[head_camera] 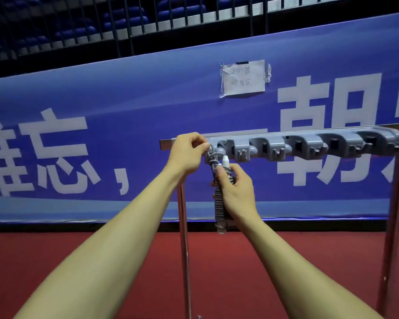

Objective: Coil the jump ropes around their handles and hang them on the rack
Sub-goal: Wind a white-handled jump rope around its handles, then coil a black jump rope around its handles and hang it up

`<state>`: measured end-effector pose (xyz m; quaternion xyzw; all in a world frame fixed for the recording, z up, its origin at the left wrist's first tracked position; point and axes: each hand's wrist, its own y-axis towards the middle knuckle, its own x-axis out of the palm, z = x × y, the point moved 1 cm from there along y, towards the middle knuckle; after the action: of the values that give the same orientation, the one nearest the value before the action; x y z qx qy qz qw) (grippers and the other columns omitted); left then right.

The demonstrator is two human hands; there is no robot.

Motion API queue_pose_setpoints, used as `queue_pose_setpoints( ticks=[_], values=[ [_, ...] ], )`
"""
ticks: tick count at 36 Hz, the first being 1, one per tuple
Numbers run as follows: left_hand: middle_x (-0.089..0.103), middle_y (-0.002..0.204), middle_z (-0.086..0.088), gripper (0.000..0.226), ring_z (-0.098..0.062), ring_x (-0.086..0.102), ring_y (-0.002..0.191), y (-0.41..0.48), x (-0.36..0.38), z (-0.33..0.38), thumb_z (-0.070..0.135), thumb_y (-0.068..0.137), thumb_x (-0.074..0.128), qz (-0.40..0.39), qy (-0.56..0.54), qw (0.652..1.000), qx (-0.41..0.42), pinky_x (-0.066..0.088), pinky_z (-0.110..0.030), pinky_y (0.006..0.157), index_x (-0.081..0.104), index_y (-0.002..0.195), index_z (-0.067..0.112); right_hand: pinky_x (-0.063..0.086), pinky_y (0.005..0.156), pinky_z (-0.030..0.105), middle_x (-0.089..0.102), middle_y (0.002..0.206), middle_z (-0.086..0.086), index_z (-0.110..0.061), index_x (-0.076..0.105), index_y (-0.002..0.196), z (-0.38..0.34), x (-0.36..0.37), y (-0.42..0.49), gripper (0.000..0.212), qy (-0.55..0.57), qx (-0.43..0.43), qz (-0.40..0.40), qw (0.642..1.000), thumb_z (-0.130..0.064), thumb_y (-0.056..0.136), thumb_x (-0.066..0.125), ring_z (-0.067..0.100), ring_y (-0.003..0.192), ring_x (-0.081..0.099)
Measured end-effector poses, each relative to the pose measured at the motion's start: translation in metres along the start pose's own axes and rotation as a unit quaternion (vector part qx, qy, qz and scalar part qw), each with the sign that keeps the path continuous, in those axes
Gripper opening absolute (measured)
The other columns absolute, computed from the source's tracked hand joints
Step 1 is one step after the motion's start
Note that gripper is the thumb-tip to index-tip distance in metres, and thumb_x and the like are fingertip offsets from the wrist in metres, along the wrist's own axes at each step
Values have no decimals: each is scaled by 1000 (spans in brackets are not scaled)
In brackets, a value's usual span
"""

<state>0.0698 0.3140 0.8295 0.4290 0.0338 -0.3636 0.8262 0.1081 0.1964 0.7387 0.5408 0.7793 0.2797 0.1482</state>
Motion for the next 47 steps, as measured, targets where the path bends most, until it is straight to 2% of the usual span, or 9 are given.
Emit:
queue_pose_setpoints(
  ticks=[10, 14, 19, 23, 26, 34, 39, 42, 47],
  values=[
    [61, 73, -4, 10, 1, 53, 47, -2, 11, -14, -2, 92, 59, -30, -57, 996, -57, 43, -12, 50, 61, 91, 7, 54, 67, 49, 69, 73, 8, -26, 60, 86, 23, 0, 0, 18, 24, 52, -19, 998, -39, 97, 56, 17, 60, 60],
    [62, 72, 0, 14, 0, 54, 55, -13, 17, -20, 3, 97, 53, -19, -73, 997, -20, 47, -17, 57, 65, 95, 10, 56, 69, 49, 70, 75, 9, -23, 61, 92, 28, 0, -1, 15, 39, 64, -32, 997, -36, 98, 56, 18, 60, 62],
    [67, 99, -8, 16, -15, 61, 82, -32, 30, -38, 10, 98, 55, 37, -132, 990, -42, 54, -33, 72, 58, 95, 26, 56, 68, 46, 68, 75, 4, -22, 61, 95, 36, -3, -1, 12, 32, 59, -47, 997, -34, 97, 58, 20, 60, 63],
    [66, 93, 0, 15, -14, 60, 79, -51, 44, -50, 11, 96, 58, 36, -133, 988, -74, 55, -41, 78, 58, 91, 25, 55, 76, 56, 69, 76, -2, -33, 61, 92, 45, -2, 2, 16, -9, 58, -41, 997, -48, 90, 59, 21, 69, 67],
    [67, 94, 0, 11, -12, 65, 84, -61, 49, -54, 11, 96, 58, 10, -159, 983, -90, 57, -31, 81, 60, 92, 21, 53, 82, 56, 71, 86, 0, -38, 60, 95, 45, -2, 6, 25, -30, 55, -53, 997, -60, 83, 54, 26, 83, 69],
    [70, 102, 6, 13, 3, 64, 92, -75, 39, -64, 10, 94, 61, -29, -118, 989, -82, 52, -18, 83, 64, 105, 17, 54, 82, 30, 72, 103, -1, -24, 54, 123, 44, -12, 6, 31, -20, 67, -90, 994, -37, 95, 60, 9, 93, 68],
    [66, 108, 6, 17, -9, 63, 103, -89, 39, -71, 12, 93, 63, -31, -114, 987, -108, 51, -29, 91, 60, 110, 17, 54, 86, 35, 72, 104, 0, -27, 54, 120, 41, -12, 4, 27, -49, 70, -95, 992, -38, 97, 57, 14, 97, 68],
    [63, 103, 5, 14, -5, 60, 94, -97, 38, -72, 11, 93, 63, -14, -92, 990, -110, 50, -23, 85, 59, 106, 12, 50, 94, 37, 67, 114, -3, -28, 54, 121, 39, -17, -1, 29, -75, 71, -85, 991, -40, 95, 59, 13, 110, 62],
    [62, 87, 4, 6, -7, 57, 78, -128, 41, -74, 10, 92, 63, -37, -24, 994, -95, 41, -10, 68, 58, 95, 11, 44, 79, 29, 64, 100, -4, -19, 58, 114, 33, -39, -29, 26, -191, 71, -52, 978, -36, 95, 60, 14, 94, 59]
  ],
)
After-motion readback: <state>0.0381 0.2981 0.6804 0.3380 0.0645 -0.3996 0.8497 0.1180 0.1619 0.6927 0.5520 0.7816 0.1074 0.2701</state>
